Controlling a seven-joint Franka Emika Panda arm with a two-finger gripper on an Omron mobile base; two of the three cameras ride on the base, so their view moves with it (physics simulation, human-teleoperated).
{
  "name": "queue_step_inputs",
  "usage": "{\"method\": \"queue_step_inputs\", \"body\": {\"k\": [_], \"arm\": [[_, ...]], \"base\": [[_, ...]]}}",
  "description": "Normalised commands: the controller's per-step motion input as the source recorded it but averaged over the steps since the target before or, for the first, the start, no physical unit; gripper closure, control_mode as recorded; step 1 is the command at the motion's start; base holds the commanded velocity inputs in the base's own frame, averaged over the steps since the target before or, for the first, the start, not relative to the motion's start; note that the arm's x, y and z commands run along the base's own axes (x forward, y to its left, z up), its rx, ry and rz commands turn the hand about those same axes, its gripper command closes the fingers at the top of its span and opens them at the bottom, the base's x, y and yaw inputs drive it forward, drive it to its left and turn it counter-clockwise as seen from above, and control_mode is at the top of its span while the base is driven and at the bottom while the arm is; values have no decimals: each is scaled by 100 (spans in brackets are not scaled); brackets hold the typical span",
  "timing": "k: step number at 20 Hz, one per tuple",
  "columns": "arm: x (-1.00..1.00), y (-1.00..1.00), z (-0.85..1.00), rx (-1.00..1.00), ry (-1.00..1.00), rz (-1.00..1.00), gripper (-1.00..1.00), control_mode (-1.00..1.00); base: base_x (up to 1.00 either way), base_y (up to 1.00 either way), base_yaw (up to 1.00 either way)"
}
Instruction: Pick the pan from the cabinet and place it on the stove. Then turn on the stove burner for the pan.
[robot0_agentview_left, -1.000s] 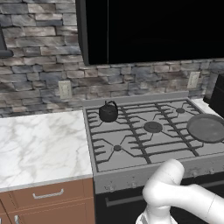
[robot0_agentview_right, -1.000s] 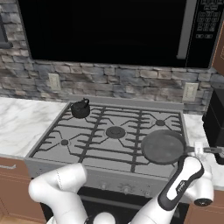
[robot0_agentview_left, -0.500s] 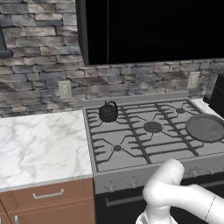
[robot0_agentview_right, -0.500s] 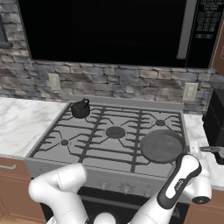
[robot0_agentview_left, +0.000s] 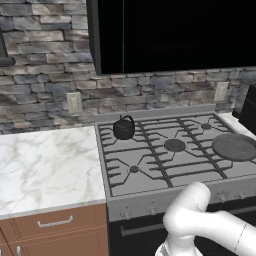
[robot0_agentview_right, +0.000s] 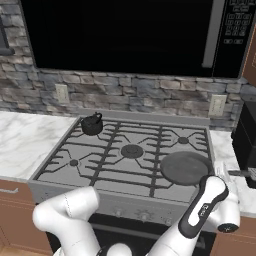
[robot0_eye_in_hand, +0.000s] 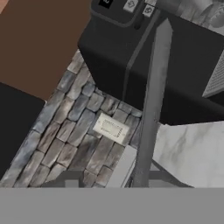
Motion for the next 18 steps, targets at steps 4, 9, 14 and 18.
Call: {"method": "queue_step_inputs", "body": {"k": [4,9,14,18], "arm": [[0,-11,-1,0,0,0,-100,-100],[0,-4,-9,0,0,0,-100,-100],[-1,0,-16,-2,11,0,-100,-100],[-2,0,-5,-2,22,-3,-100,-100]], "base": [[0,0,0],[0,0,0],[0,0,0],[0,0,0]]}}
